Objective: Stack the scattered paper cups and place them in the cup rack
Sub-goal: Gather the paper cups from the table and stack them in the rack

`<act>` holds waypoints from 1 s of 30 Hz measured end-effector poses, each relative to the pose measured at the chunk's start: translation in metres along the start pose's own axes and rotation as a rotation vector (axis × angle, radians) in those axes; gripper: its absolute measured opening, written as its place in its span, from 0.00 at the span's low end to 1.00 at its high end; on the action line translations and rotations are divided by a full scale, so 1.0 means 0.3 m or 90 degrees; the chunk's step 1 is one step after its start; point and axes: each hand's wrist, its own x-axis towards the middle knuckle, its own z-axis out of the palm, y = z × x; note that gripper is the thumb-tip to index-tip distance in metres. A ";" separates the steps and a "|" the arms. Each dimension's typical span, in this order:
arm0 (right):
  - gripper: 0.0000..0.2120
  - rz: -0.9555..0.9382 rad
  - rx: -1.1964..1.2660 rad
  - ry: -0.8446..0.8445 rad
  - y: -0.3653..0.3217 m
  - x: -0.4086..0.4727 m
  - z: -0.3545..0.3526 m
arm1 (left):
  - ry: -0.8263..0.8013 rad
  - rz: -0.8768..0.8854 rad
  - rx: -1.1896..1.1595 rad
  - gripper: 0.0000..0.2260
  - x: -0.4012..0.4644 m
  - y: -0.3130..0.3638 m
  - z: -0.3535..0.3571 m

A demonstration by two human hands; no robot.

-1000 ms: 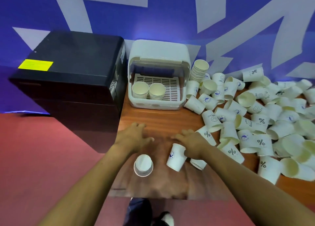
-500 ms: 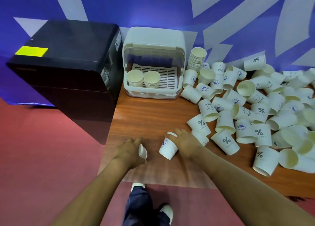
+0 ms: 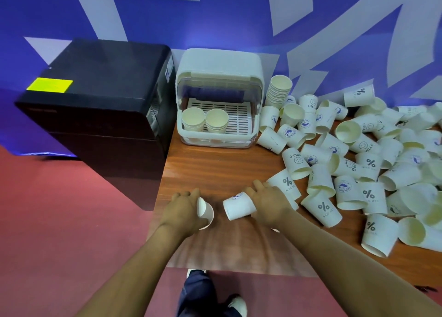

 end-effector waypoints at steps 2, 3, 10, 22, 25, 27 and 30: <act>0.27 0.012 0.033 0.012 0.014 -0.003 -0.035 | 0.034 0.003 -0.057 0.22 0.011 -0.008 -0.051; 0.27 0.024 0.058 0.015 0.021 -0.005 -0.054 | 0.055 0.009 -0.082 0.22 0.016 -0.012 -0.077; 0.29 0.096 0.173 0.047 0.048 0.037 -0.233 | 0.105 0.052 -0.166 0.26 0.085 -0.033 -0.240; 0.33 0.153 0.292 0.191 -0.012 0.145 -0.402 | 0.098 0.133 -0.190 0.29 0.259 -0.084 -0.386; 0.30 0.157 0.344 0.217 -0.012 0.170 -0.413 | 0.106 0.143 -0.243 0.25 0.291 -0.093 -0.396; 0.28 0.159 0.380 0.250 0.003 0.188 -0.426 | 0.110 0.141 -0.285 0.23 0.305 -0.087 -0.404; 0.29 0.177 0.429 0.312 0.041 0.216 -0.461 | 0.126 0.150 -0.323 0.33 0.331 -0.080 -0.406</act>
